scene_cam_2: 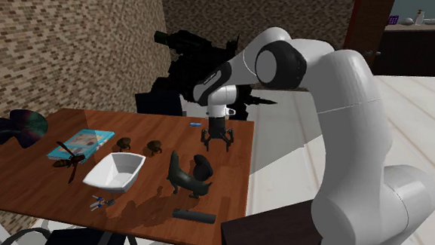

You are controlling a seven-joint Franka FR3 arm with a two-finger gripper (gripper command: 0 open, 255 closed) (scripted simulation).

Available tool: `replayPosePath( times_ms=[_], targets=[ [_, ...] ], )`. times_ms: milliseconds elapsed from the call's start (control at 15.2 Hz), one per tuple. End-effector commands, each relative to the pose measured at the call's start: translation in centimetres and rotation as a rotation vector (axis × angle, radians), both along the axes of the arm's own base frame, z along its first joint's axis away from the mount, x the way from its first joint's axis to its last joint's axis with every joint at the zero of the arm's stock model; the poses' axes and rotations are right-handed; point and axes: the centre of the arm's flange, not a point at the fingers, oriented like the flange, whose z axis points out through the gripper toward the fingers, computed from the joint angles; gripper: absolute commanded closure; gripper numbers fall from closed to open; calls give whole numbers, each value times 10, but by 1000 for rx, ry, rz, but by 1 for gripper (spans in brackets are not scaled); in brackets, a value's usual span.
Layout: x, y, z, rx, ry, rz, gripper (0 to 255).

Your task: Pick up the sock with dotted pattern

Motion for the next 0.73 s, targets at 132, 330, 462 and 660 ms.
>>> replayPosePath(
  times_ms=[132, 330, 462, 660],
  targets=[
    [31, 19, -44, 15, 33, -35, 0],
    [52, 31, -77, 26, 57, -61, 0],
    [66, 39, -100, 34, 73, -78, 0],
    [81, 47, -124, 41, 90, -97, 0]
  ],
)
